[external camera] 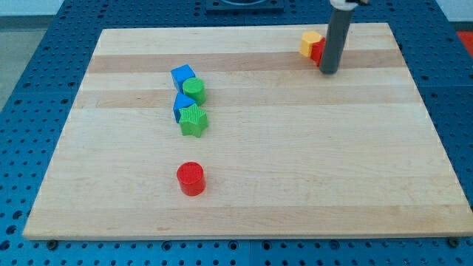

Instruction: Place your arm to the bottom of the red circle

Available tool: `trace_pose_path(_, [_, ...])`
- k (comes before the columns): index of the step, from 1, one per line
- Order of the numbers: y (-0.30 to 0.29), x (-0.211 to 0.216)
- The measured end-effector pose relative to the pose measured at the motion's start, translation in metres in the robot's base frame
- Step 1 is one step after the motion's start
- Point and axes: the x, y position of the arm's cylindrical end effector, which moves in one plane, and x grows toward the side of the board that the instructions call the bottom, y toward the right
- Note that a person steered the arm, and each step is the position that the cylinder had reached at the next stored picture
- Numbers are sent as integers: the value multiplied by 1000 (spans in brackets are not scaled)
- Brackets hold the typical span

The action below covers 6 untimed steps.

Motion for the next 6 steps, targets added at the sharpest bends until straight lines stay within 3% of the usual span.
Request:
trace_pose_path(2, [-5, 167])
trace_pose_path(3, [-39, 249])
trace_pose_path(4, [-48, 265])
trace_pose_path(6, [-177, 265])
